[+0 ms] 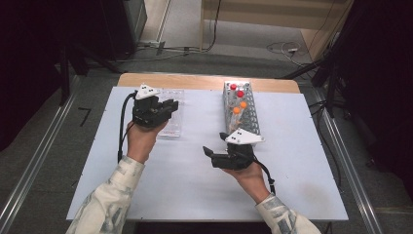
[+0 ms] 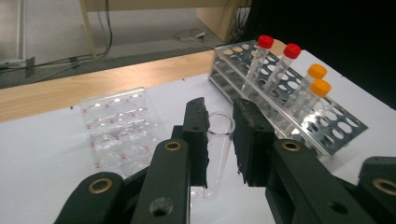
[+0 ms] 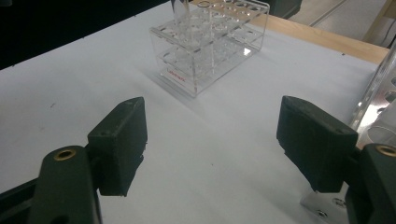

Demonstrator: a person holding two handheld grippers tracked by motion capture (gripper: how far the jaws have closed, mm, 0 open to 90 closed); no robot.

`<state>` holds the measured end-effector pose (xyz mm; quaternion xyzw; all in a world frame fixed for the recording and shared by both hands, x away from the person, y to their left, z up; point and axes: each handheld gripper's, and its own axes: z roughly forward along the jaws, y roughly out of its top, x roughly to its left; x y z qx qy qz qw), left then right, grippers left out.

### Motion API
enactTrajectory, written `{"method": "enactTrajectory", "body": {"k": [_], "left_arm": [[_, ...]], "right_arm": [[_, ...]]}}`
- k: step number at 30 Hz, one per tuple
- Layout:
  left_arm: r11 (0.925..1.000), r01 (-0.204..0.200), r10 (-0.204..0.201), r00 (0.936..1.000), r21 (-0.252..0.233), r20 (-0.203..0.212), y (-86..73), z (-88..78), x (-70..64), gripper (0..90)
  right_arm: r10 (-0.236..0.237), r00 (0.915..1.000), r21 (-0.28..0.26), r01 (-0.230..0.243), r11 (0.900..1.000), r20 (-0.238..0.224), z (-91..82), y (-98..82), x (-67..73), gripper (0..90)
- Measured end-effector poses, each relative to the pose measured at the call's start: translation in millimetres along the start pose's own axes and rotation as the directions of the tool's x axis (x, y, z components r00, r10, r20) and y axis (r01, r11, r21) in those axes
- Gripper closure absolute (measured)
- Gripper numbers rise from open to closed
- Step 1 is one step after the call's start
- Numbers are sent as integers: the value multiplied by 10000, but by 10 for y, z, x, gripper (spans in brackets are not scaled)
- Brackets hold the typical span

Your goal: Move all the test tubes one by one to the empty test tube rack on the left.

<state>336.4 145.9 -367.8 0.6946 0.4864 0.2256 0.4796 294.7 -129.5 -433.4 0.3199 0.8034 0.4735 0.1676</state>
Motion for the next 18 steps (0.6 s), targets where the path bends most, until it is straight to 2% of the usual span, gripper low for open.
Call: {"method": "enactTrajectory", "body": {"k": [12,18], "left_arm": [[10000,-91,90,9977,-1,-668,26,77,95,765],[9996,-289,293,9968,69,-743,13,114,69,765]], "right_arm": [[27,10000,-46,-27,10000,24,-13,4,-4,233],[50,10000,-40,-50,10000,38,-14,2,-7,233]]}}
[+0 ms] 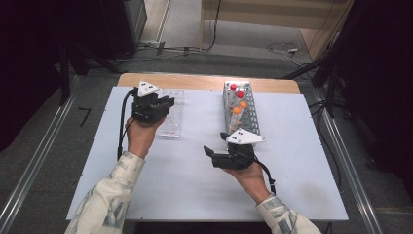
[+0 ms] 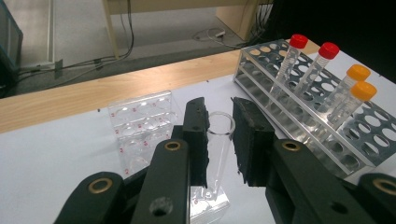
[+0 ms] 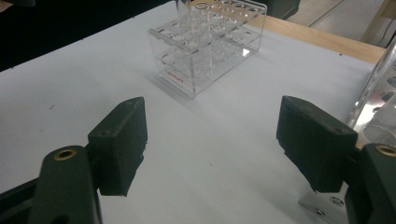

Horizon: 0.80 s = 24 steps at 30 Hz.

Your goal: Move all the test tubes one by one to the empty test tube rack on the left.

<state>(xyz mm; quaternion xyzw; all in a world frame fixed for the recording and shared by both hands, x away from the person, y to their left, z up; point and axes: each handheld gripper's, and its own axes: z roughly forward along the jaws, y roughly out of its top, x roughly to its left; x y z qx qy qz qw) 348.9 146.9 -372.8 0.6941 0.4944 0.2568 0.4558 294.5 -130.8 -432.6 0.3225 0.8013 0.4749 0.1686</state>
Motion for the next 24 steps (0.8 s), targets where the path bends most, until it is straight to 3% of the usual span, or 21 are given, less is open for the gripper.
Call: {"method": "enactTrajectory", "body": {"k": [17,24], "left_arm": [[9975,-677,684,9968,184,-407,-93,92,-90,764],[9974,-585,604,9972,418,-441,-207,168,-87,764]], "right_arm": [[-4,10000,-18,4,10000,9,-10,0,-6,234],[4,10000,21,-4,10000,-6,-8,-4,-2,234]]}}
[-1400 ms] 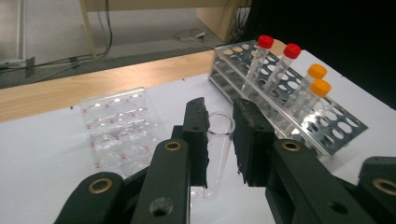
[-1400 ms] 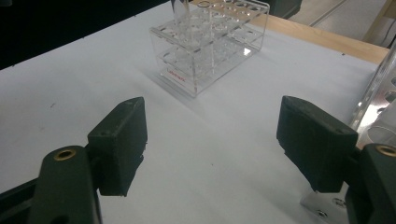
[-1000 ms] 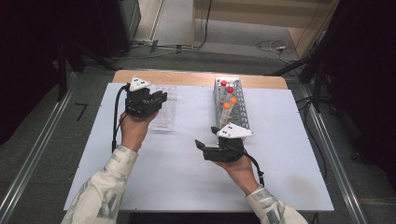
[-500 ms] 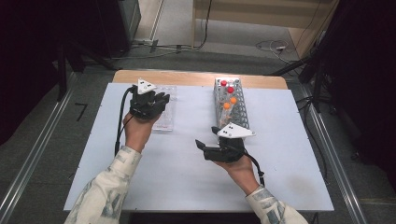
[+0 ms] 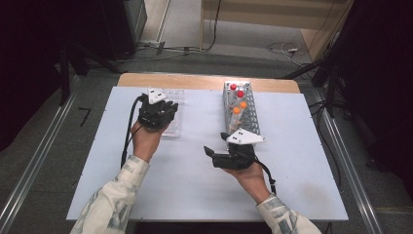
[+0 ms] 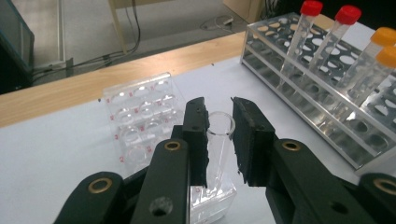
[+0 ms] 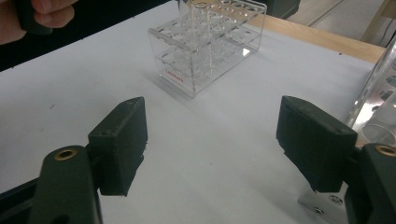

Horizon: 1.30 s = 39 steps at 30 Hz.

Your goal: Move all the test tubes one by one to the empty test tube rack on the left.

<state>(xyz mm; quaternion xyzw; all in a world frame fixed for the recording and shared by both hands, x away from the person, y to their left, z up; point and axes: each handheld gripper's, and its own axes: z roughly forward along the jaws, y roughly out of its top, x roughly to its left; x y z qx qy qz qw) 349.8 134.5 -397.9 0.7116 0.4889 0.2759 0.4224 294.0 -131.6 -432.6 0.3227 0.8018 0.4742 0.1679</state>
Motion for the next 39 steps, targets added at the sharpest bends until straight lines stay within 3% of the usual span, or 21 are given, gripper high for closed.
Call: {"method": "enactTrajectory", "body": {"k": [7,15,23,26,33,39], "left_arm": [[9995,-153,156,9998,287,-105,-101,86,-32,762],[9986,32,-30,10000,535,-43,-184,149,-30,750],[9991,146,-148,9999,399,59,-187,113,-34,695],[9994,301,-305,9992,199,246,-176,64,-39,619],[9927,1182,-1168,9918,-245,512,-206,-63,-66,271],[9901,1350,-1319,9885,-382,737,-240,-198,-60,189]], "right_arm": [[-40,10000,31,40,10000,-37,11,-7,4,234],[14,10000,58,-14,10000,-20,16,-14,-10,235],[23,10000,63,-23,10000,32,4,-13,-16,235],[27,10000,40,-27,10000,61,0,-14,-28,235],[101,9997,1,-101,9999,239,-41,-14,-87,239],[283,9982,-142,-276,9995,529,-95,-6,-178,245]]}}
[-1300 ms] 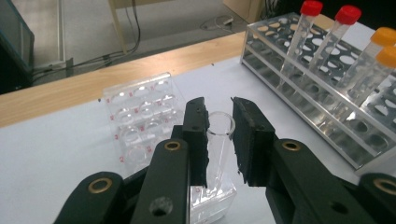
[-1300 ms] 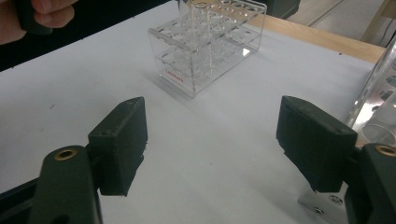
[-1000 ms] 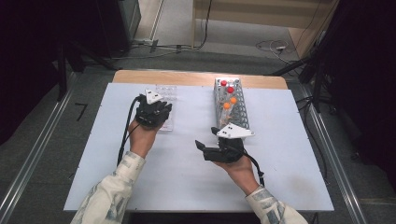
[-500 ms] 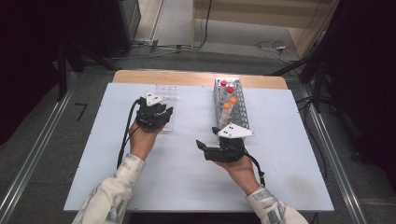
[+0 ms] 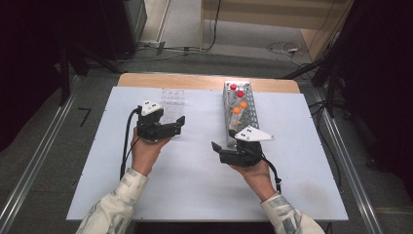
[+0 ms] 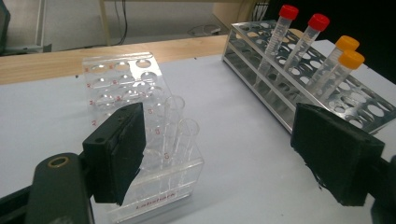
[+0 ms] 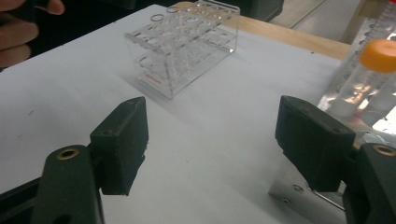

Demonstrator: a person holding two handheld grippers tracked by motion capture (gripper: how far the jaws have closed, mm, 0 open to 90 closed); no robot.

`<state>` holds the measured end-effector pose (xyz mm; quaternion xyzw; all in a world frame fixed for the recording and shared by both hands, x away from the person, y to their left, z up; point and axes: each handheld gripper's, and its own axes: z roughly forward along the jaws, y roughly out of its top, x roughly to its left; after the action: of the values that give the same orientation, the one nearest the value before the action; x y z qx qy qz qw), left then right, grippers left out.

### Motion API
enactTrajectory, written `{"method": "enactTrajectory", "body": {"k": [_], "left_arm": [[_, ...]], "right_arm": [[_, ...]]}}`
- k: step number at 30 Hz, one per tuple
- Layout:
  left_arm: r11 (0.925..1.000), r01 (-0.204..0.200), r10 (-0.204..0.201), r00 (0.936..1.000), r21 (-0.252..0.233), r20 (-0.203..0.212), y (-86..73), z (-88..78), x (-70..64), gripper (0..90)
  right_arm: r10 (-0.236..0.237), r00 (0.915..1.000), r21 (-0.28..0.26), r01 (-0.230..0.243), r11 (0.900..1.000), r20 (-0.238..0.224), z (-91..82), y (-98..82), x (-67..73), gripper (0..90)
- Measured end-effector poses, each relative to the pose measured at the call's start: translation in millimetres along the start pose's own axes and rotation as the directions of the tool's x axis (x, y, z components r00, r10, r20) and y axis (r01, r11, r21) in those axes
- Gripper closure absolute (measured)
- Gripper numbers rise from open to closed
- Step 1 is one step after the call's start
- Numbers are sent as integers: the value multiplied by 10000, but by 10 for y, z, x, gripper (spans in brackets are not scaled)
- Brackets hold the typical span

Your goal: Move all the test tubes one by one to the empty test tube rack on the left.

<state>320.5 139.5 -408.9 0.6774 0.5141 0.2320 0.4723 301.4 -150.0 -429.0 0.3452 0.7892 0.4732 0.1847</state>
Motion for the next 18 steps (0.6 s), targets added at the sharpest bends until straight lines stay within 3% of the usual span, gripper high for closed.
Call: {"method": "enactTrajectory", "body": {"k": [6,12,18], "left_arm": [[9997,188,-188,9998,165,2,-127,-72,47,186],[9987,-3,22,9993,519,-365,-219,-91,55,130],[9988,-52,63,9997,490,-225,-272,-108,4,123]], "right_arm": [[450,9983,-151,-444,9989,381,-25,-8,-129,248],[665,9933,-119,-657,9978,944,31,-19,-269,253],[903,9857,-199,-884,9959,1423,125,-14,-385,262]]}}
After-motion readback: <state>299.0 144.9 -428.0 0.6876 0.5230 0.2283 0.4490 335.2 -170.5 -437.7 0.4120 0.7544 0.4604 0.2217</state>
